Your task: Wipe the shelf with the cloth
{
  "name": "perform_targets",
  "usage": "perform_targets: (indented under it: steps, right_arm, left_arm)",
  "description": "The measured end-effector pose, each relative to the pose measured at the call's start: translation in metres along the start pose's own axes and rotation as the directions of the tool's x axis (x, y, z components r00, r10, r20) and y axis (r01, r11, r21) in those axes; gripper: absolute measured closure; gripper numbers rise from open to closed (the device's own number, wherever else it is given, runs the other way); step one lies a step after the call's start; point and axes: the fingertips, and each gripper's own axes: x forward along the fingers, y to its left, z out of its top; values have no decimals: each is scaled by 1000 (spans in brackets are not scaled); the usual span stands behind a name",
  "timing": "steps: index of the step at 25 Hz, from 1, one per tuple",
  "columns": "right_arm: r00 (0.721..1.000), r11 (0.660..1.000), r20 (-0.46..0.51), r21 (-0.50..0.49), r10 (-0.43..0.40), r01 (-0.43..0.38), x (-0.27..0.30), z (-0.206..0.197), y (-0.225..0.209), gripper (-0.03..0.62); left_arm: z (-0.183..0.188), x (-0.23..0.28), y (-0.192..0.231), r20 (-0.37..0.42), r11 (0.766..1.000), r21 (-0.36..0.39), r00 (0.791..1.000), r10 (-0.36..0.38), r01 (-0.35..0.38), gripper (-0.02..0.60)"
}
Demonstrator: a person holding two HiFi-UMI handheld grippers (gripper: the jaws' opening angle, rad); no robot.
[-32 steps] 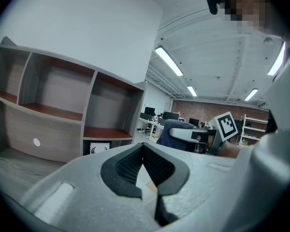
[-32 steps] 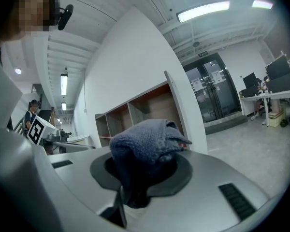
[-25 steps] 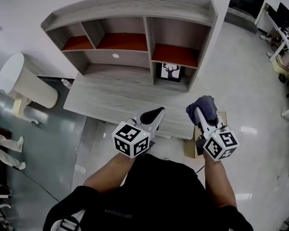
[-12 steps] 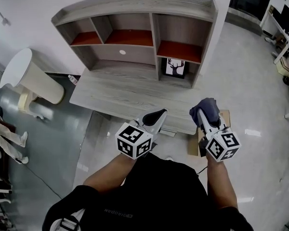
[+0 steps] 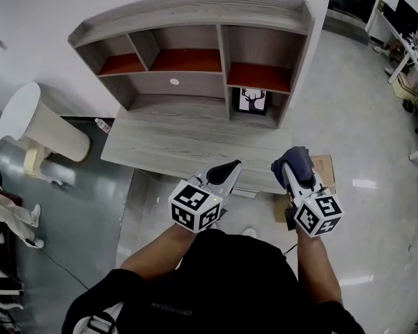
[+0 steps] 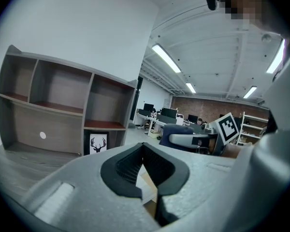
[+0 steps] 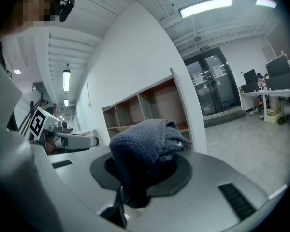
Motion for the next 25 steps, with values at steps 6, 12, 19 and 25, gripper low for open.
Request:
perform_targets:
  steps: [6, 12, 19, 25]
  right_arm:
    - [1000, 1000, -3, 14, -26, 26, 8, -1, 9, 497]
    - [999, 999, 4, 5, -54, 54, 15, -1, 10, 499]
    - [998, 998, 1, 1, -58, 58, 17, 0, 10, 499]
    - [998, 998, -3, 0, -56, 56, 17, -1, 10, 499]
  left_arm:
    - [3, -4, 18, -7, 1000, -6, 1000, -17, 17, 573]
    - [5, -3, 25, -7, 999, -1, 999, -38, 38, 573]
    - [6, -2, 27, -4, 999, -3, 999, -43, 43, 574]
    - [7, -1, 27, 0, 999, -6, 999, -38, 38, 574]
